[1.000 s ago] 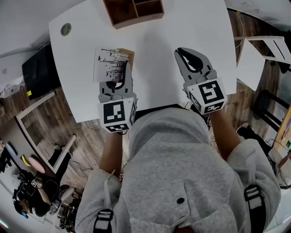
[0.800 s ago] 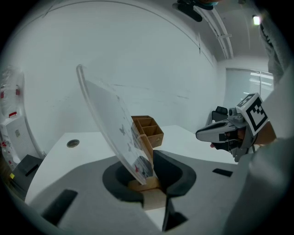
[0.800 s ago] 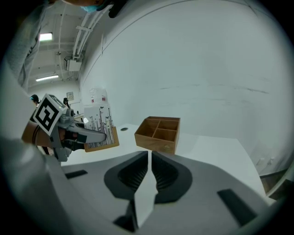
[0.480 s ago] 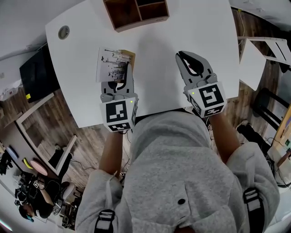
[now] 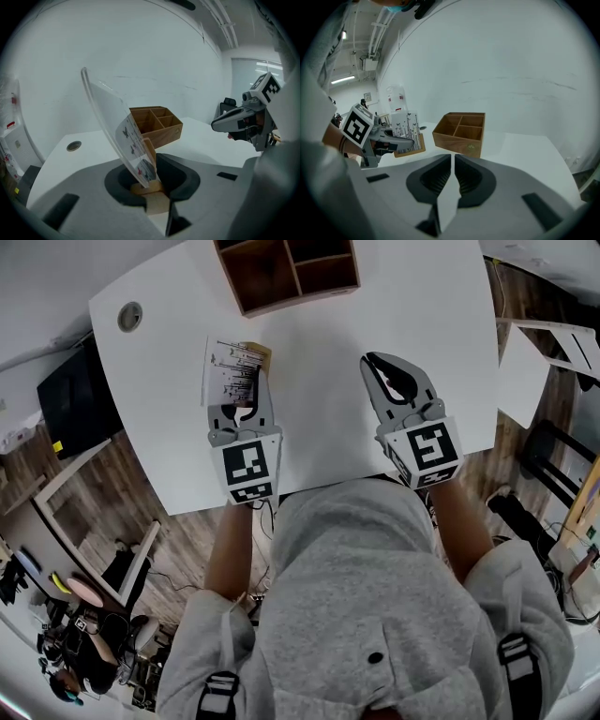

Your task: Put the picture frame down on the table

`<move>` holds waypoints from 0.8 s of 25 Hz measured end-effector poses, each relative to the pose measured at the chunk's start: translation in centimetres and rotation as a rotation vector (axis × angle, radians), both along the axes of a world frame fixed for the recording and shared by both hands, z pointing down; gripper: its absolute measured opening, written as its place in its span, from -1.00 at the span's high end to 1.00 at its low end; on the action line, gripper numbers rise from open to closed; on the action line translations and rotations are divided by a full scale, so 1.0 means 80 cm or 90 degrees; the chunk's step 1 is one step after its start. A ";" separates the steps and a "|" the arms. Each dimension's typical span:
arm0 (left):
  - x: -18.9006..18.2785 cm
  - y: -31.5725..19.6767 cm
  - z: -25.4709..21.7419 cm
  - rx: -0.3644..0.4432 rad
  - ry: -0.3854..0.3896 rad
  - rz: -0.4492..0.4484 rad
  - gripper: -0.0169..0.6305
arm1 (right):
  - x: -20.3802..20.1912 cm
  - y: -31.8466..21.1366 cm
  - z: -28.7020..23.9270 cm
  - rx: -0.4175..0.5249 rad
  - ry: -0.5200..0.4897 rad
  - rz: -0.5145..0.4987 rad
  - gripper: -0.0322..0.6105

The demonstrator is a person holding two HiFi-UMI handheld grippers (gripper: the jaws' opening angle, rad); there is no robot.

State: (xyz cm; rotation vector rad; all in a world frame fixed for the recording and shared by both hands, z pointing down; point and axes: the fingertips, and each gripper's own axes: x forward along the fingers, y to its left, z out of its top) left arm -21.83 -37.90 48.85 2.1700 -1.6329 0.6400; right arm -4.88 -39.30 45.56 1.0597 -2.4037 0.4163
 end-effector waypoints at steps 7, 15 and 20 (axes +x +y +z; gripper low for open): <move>-0.007 -0.019 0.018 -0.005 -0.007 -0.003 0.69 | 0.000 -0.013 0.011 -0.010 0.003 0.009 0.77; -0.016 -0.027 0.038 -0.010 -0.035 0.002 0.69 | -0.009 -0.019 0.022 -0.020 0.007 0.008 0.77; -0.009 -0.027 0.041 0.005 -0.077 0.025 0.69 | -0.008 -0.021 0.020 -0.019 0.008 0.009 0.77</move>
